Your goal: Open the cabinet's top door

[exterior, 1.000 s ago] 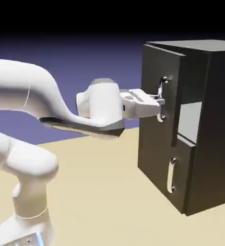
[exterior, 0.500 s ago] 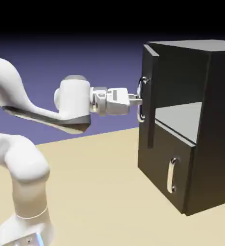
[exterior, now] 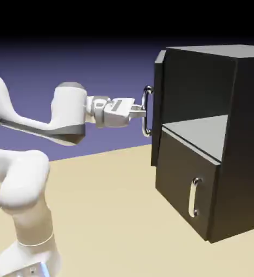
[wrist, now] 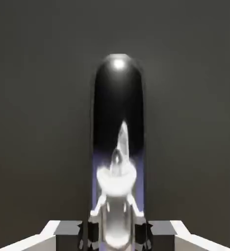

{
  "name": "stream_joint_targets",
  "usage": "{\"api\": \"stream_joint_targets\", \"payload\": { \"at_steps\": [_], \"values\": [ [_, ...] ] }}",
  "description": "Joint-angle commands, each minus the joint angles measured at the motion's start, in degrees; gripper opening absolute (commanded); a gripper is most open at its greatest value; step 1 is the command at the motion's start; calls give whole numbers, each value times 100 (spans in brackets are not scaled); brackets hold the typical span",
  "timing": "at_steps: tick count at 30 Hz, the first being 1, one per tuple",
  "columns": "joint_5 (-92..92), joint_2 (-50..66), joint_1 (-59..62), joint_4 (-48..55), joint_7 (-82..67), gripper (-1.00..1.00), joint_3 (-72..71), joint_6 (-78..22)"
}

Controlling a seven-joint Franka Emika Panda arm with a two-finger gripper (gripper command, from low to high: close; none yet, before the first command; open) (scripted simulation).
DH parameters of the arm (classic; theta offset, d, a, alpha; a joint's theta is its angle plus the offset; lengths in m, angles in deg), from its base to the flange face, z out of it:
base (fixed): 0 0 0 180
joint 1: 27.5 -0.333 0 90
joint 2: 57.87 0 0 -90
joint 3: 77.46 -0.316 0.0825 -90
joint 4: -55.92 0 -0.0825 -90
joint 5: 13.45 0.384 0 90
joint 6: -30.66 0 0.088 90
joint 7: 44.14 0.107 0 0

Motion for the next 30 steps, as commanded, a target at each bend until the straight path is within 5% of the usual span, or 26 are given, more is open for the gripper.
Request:
{"api": "stream_joint_targets", "payload": {
  "at_steps": [1,6,19,30],
  "values": [
    [184,-130,207,-24,-71,-100,-126,194],
    [1393,-704,675,-227,-824,-100,-590,610],
    [4107,-889,-1453,-341,-2503,-100,-1531,-2573],
    [5875,-451,-1603,909,-2752,-100,-3233,-5313]
  ]
}}
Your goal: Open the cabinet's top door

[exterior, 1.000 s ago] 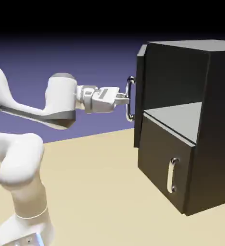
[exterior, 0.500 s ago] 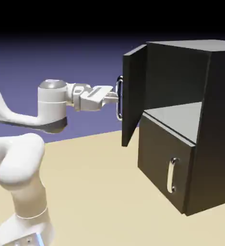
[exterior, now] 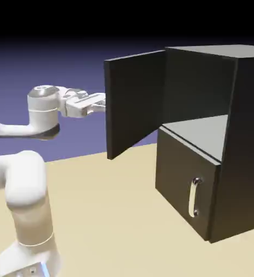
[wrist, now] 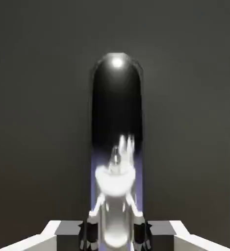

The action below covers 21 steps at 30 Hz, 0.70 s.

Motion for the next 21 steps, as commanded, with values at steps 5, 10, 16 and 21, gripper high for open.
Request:
{"api": "stream_joint_targets", "payload": {
  "at_steps": [5,10,16,21],
  "values": [
    [615,235,573,997,-60,-100,-776,-1228],
    [1046,351,1329,2035,-146,-100,-1398,-2277],
    [1404,352,2308,3280,-295,-100,-1972,-3386],
    [1610,272,3133,4318,-455,-100,-2334,-4232]
  ]
}}
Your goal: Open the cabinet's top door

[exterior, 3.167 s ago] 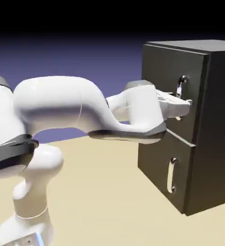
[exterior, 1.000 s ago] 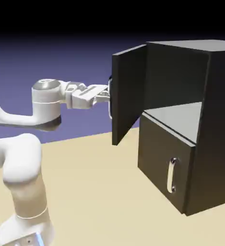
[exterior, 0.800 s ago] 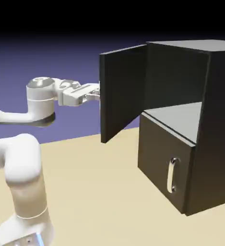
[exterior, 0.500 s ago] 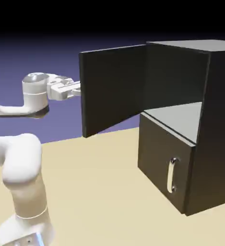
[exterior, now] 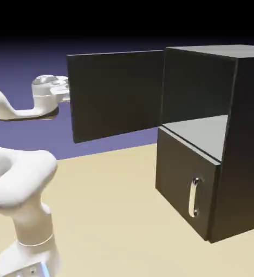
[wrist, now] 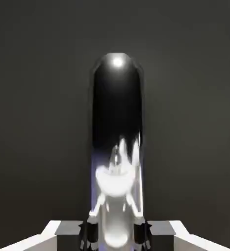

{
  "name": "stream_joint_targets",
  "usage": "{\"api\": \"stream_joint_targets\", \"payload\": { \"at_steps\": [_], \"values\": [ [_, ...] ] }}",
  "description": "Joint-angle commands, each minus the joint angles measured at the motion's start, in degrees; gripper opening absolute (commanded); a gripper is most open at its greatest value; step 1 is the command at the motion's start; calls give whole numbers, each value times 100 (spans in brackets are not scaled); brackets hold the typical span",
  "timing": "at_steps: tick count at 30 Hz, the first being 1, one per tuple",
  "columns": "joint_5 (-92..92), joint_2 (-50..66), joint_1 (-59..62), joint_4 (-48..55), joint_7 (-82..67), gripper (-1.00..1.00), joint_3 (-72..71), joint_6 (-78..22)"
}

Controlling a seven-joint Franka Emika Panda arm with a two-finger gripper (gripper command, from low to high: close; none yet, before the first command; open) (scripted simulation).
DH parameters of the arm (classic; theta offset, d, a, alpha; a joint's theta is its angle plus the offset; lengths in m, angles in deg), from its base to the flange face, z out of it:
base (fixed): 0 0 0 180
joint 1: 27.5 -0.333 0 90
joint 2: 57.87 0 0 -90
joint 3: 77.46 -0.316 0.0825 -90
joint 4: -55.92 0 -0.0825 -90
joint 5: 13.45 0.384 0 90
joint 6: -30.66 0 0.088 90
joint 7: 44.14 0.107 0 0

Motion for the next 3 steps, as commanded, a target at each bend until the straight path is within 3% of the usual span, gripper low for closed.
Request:
{"api": "stream_joint_targets", "payload": {
  "at_steps": [1,2,3],
  "values": [
    [32,-23,164,211,-36,-100,-56,-169],
    [62,-45,323,412,-72,-100,-113,-326],
    [62,-45,323,412,-72,100,-113,-326]
  ]
}}
